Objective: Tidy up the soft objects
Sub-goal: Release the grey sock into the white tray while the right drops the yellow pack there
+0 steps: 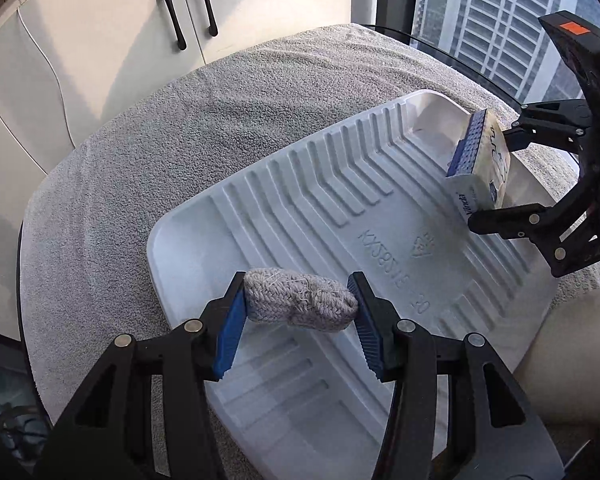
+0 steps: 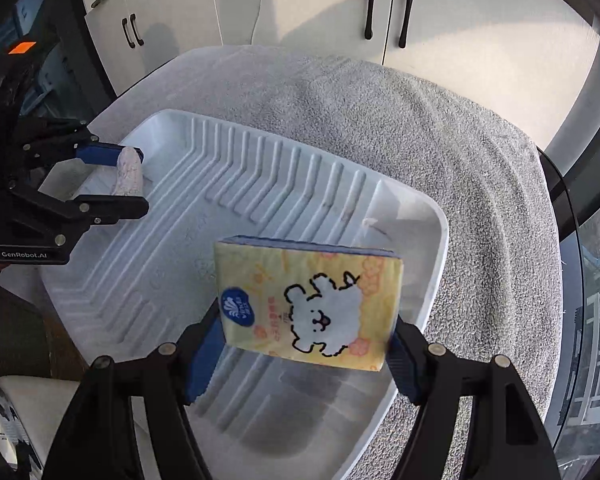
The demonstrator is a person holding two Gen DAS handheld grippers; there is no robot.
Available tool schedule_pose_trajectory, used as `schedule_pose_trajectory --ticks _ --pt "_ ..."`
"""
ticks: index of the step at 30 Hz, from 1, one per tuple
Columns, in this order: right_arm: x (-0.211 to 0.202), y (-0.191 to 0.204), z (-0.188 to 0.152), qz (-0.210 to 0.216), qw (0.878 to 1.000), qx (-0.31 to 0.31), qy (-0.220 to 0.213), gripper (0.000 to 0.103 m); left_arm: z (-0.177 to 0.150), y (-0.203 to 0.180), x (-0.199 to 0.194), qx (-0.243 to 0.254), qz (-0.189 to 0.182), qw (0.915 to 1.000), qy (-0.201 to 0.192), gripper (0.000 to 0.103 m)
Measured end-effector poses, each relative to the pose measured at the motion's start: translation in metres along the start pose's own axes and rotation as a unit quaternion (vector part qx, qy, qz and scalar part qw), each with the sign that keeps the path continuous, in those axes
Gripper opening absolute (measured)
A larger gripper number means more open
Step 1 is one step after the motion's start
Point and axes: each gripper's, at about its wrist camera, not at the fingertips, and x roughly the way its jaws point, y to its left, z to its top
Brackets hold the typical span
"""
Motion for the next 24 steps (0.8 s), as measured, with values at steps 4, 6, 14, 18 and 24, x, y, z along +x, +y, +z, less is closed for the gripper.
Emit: schedule_pose_trajectory --ticks 4,6,14,18,24 --pt "0.002 0.001 0.001 0.004 1.000 0.000 -0.002 0.074 -0.004 -0.001 0.007 0.000 0.002 1.0000 0.002 0.049" --pt "0.002 0.001 0.001 0.004 1.000 0.000 -0.002 0.074 -0.003 0.001 0.008 -0.008 0.000 1.0000 0.001 0.050" --pt "0.002 0.000 0.000 0.000 1.000 0.000 0.000 0.077 -0.007 0.006 0.009 -0.031 0.008 0.9995 0.001 0.058" --pt "-0.002 -0.002 0.000 -0.001 1.000 0.006 -0.009 0.085 -0.008 0.008 0.006 -0.038 0.009 0.9992 -0.003 0.058" --pt "-0.005 -0.005 0.000 0.003 1.000 0.011 -0.019 0.086 -0.010 0.011 0.003 -0.051 0.002 0.9986 -0.013 0.058"
